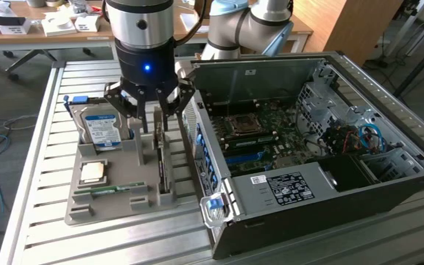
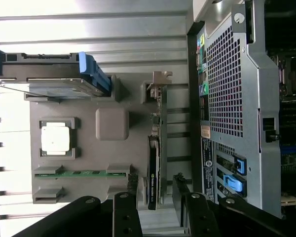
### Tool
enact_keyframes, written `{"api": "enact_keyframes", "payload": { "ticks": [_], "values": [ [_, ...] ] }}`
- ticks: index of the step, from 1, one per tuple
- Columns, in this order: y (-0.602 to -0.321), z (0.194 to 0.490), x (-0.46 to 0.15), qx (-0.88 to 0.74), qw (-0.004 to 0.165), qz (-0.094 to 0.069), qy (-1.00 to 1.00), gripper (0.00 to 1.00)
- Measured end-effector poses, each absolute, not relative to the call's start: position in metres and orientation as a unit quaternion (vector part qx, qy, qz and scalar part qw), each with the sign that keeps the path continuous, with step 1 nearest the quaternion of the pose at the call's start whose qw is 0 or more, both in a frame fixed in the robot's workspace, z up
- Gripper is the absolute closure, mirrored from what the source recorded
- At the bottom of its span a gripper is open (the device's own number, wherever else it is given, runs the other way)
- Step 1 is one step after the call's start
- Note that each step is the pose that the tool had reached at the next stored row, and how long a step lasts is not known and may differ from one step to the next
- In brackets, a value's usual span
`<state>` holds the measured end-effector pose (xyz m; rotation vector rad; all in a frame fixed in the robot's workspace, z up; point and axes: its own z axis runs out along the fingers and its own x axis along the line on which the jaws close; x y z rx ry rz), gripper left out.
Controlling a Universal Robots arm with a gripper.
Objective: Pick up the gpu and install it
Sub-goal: 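Pick up the gpu and move the gpu toward the slot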
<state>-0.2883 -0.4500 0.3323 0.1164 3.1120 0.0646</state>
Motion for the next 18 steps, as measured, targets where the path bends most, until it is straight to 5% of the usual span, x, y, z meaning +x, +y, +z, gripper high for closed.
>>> {"api": "enact_keyframes", "payload": {
  "ticks": [18],
  "values": [
    [-0.451,0.312,-0.288,0.037,0.013,0.021,0.999,0.58]
  ]
}}
